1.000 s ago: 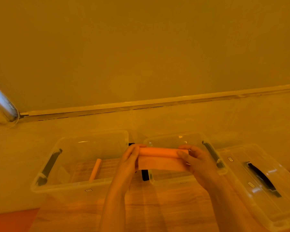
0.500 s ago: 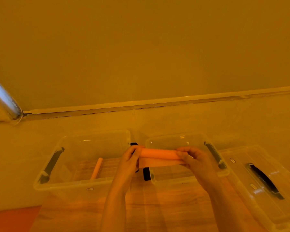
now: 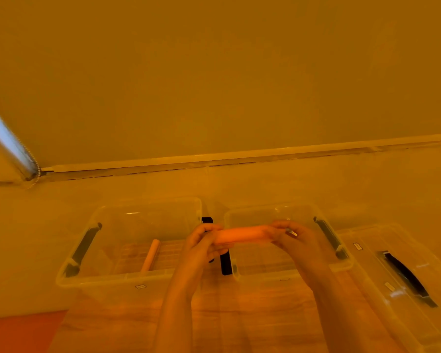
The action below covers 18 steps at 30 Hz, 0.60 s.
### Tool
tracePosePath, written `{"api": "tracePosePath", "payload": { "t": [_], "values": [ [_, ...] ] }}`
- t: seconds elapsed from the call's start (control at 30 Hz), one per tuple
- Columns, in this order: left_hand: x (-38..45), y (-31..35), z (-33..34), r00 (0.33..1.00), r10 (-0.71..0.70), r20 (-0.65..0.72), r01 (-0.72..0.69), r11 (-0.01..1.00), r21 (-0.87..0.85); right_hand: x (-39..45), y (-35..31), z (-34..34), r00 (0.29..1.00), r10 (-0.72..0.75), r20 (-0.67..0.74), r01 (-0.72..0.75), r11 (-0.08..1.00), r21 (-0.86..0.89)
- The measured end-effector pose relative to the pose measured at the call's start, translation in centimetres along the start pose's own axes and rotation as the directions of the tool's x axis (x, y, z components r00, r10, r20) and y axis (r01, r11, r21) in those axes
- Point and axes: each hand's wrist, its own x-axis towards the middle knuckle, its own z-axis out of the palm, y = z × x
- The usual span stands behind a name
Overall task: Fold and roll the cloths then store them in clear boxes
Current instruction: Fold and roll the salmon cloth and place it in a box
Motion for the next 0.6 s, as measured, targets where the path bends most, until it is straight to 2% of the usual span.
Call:
{"api": "tracePosePath", "payload": {
  "t": [0.13,0.3,0.43,0.6],
  "values": [
    [-0.5,-0.4,-0.3,0.995,0.041,-0.094,-0.035,0.997,0.074,0.8,-0.3,1.9,0.997,-0.05,-0.062,0.046,0.997,-0.058],
    [-1.1,0.1,-0.6,0.991,0.051,-0.124,-0.038,0.993,0.109,3.2,-0.4,4.1,0.995,-0.073,-0.068,0.068,0.995,-0.075],
    [-1.5,0.6,-1.4,0.986,0.045,-0.16,-0.025,0.993,0.119,4.5,-1.2,6.2,0.995,-0.101,-0.006,0.101,0.994,-0.041],
    [-1.4,1.8,-2.8,0.985,-0.051,-0.163,0.063,0.996,0.07,6.4,-1.5,9.4,0.99,-0.118,0.075,0.12,0.992,-0.023]
  ]
}}
